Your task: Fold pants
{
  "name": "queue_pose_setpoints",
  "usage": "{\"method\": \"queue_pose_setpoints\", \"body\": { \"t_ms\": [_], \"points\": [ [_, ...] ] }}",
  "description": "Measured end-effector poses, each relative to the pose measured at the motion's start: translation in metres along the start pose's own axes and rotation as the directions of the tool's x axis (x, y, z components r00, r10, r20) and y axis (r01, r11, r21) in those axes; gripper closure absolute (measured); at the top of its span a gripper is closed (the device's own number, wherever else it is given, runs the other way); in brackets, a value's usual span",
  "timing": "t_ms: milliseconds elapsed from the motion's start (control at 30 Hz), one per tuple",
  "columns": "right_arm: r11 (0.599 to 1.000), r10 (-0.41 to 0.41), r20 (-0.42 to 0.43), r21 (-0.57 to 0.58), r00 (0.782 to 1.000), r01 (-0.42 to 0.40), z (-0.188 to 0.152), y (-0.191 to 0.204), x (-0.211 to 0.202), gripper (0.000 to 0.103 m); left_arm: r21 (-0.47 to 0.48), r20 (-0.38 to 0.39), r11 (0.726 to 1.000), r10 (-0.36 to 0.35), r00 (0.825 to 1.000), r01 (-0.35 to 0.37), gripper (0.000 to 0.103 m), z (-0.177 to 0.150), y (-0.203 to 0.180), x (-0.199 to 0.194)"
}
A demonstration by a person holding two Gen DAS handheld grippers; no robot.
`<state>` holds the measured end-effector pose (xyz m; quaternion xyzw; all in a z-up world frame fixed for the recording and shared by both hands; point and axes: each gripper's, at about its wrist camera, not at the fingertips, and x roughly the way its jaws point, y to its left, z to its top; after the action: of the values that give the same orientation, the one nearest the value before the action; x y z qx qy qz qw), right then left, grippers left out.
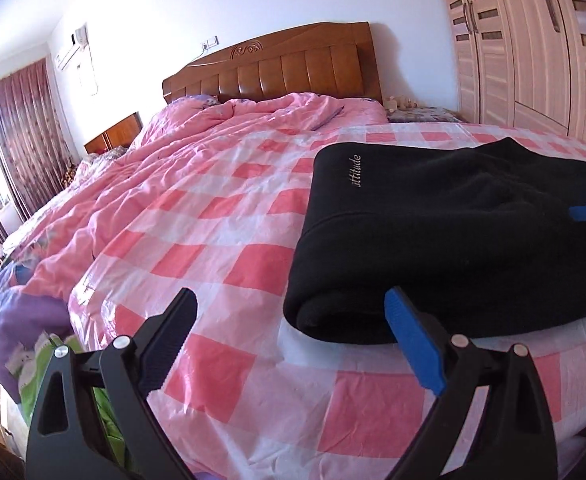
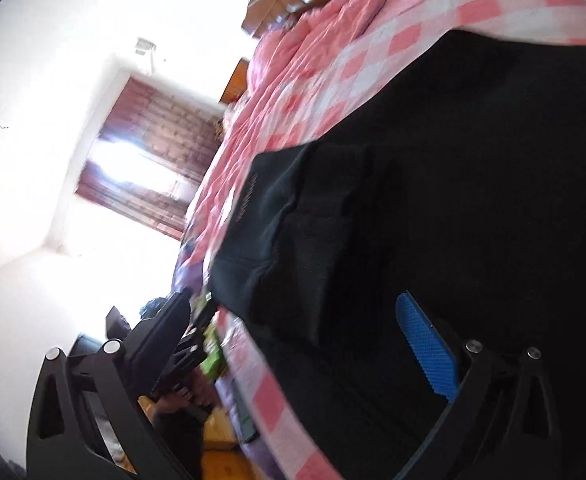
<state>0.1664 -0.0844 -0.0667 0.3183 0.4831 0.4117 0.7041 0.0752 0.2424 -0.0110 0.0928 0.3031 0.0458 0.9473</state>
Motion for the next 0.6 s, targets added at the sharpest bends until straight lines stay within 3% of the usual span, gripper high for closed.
{"method": "queue_pose_setpoints", "body": {
  "t_ms": [100,167,233,333,433,467,533,600],
  "points": [
    [0.993,-0.111,-0.046,-0.043,0.993,0.109,-0.001,0.005,0.014,0.005,0.004,-0.008,1.000,0.007,1.000,-0.007,0.008,-0.006,-0.003,0.001],
    [0.955,-0.256,-0.071,-0.171,0.964,0.241,-0.009,0.021,0.027,0.006,0.011,-0.012,1.000,0.008,1.000,-0.008,0.008,-0.010,-0.005,-0.001],
    [0.937,-0.308,-0.063,-0.194,0.949,0.291,-0.015,0.026,0.031,0.006,0.024,-0.008,1.000,0.015,1.000,-0.015,0.008,-0.014,-0.007,-0.004],
    [0.946,-0.297,-0.067,-0.156,0.953,0.284,-0.015,0.030,0.047,0.004,0.050,0.001,0.998,0.033,0.999,-0.033,0.008,-0.019,-0.009,-0.007],
    [0.985,-0.164,-0.115,-0.079,0.980,0.156,-0.005,0.031,0.059,0.004,0.056,0.008,0.998,0.038,0.999,-0.038,0.008,-0.023,-0.013,-0.006],
    [0.983,-0.169,-0.116,-0.096,0.979,0.158,-0.003,0.035,0.065,0.004,0.052,0.004,0.998,0.036,0.999,-0.036,0.008,-0.024,-0.014,-0.004],
    [0.977,-0.189,-0.103,-0.117,0.977,0.177,0.001,0.040,0.076,0.010,0.036,-0.003,0.999,0.035,0.999,-0.034,0.008,-0.025,-0.015,-0.003],
    [0.977,-0.201,-0.073,-0.093,0.977,0.194,0.007,0.033,0.078,0.049,0.020,-0.005,1.000,0.019,1.000,-0.019,0.008,-0.025,-0.014,-0.004]
  ]
}}
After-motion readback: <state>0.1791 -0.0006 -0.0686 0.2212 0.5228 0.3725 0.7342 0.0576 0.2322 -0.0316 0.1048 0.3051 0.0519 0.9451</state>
